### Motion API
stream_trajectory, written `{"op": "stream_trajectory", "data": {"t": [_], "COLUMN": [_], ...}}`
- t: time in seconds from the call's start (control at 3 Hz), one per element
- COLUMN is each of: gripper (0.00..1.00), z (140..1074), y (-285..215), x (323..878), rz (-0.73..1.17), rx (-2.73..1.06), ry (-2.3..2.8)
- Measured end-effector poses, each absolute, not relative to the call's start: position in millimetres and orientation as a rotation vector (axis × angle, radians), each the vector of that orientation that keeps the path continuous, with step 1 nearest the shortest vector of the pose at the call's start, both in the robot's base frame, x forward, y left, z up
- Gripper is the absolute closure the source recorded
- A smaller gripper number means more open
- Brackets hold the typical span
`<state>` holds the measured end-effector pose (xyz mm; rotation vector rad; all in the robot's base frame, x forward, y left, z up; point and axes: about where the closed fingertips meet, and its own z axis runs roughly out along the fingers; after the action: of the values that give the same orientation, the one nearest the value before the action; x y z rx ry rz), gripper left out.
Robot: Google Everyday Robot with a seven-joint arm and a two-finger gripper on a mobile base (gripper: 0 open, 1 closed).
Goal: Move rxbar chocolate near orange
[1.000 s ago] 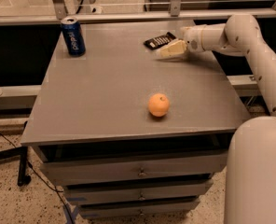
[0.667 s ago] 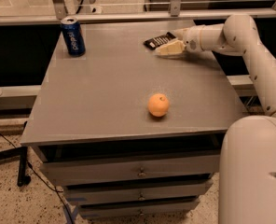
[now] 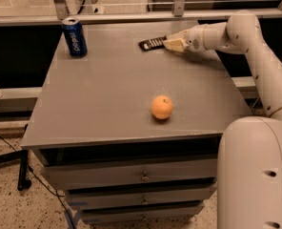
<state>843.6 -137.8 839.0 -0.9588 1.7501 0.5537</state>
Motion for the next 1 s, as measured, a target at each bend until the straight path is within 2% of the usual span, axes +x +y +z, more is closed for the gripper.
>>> {"op": "stream_trajectory", "data": {"t": [0.33,0.67,1.0], "gripper": [0.88,1.00,1.00], "z": [852,875,897], "y": [-138,-135,-129], "x": [838,825,808], "rz": [0.554,0.559,0.574], "rx": [-0.977,-1.006,-1.042], "ry": [1.728,1.686,1.647]}}
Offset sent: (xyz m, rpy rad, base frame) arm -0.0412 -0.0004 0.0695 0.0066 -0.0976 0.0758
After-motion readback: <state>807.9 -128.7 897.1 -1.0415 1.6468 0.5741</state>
